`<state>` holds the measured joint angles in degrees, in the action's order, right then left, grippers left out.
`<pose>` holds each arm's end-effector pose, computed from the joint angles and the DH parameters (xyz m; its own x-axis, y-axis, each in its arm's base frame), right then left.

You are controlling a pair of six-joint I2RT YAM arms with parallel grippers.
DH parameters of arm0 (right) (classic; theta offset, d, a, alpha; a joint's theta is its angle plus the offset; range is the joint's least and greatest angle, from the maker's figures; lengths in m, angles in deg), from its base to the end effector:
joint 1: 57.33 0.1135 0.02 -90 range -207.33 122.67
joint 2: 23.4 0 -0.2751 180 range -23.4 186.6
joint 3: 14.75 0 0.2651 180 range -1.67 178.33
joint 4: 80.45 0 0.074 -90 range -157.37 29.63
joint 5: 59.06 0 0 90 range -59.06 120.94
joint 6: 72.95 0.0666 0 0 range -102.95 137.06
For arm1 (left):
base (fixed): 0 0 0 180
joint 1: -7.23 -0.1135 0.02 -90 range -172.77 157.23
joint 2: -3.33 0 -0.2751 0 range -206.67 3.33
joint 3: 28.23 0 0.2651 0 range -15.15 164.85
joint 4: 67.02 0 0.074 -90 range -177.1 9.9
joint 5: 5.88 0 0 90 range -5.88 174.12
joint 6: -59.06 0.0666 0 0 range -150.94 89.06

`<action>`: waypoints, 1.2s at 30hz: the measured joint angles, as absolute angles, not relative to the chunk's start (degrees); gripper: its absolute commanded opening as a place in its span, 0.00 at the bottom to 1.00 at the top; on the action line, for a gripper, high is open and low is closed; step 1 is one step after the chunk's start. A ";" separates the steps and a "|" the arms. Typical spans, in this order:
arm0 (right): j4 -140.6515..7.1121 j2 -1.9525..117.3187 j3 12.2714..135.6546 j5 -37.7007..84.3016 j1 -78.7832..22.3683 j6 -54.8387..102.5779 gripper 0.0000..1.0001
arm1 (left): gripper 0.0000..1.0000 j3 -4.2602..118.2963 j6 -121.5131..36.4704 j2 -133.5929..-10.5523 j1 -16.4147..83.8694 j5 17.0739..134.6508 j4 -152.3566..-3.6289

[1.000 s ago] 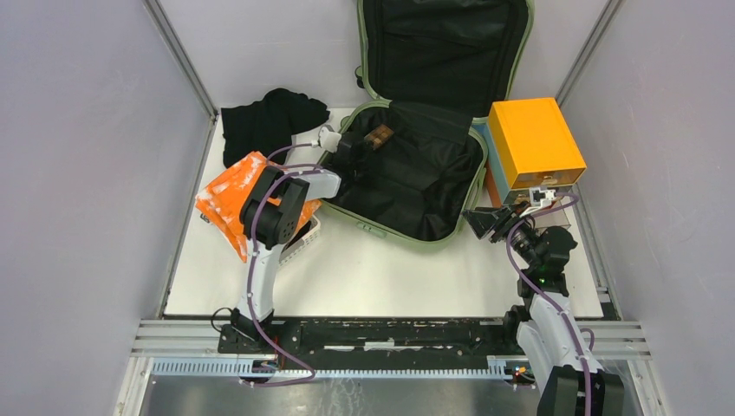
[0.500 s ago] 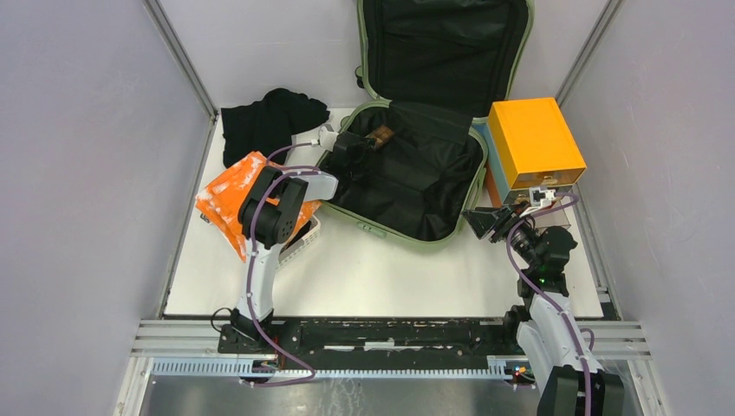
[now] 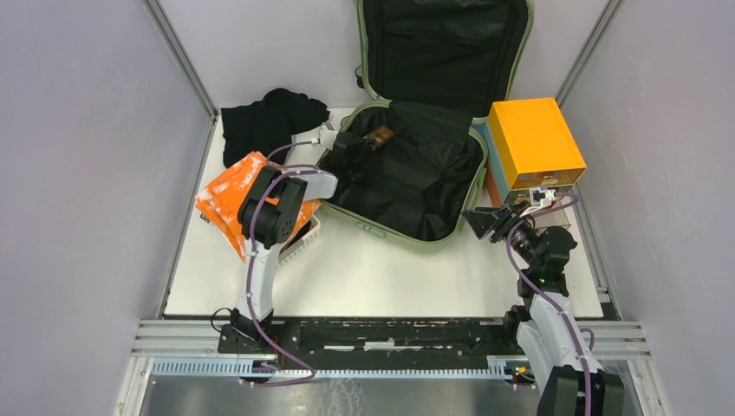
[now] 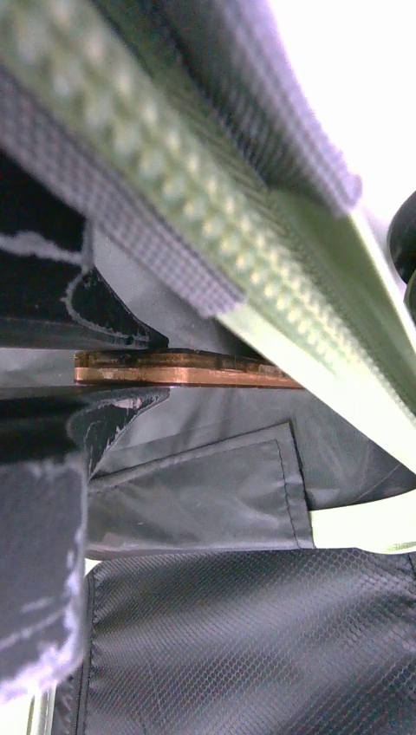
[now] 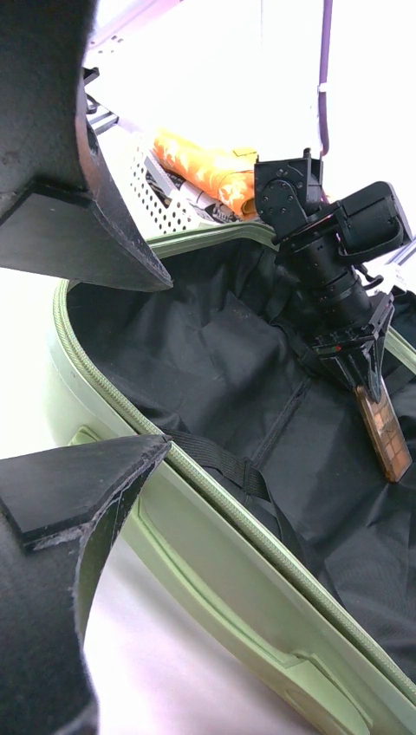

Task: Open, take out, and arrange the luggage
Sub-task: Pick up the personal item from the luggage.

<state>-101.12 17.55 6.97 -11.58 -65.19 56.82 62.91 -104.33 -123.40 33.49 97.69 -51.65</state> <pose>0.1900 0.0192 0.2096 -0.3445 0.5235 -0.7792 -0.4529 0.6344 0.6265 0.4825 -0.2206 0.1317 -0.3115 -0.8850 -0.3460 -0.2305 0.4236 -0.8760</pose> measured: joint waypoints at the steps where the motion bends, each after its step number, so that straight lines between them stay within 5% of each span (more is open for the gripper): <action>1: -101.12 17.55 6.97 -11.58 -65.19 56.82 0.67 | 0.05 63.02 -104.20 -123.40 33.49 97.62 -51.65; 21: -102.06 17.60 6.97 -13.31 -64.56 56.80 0.68 | 0.02 50.52 -95.04 -108.19 30.93 90.56 -43.30; 36: -106.57 22.08 14.58 -16.39 -55.88 56.41 0.76 | 0.02 34.61 -72.24 -84.72 31.08 58.98 -36.28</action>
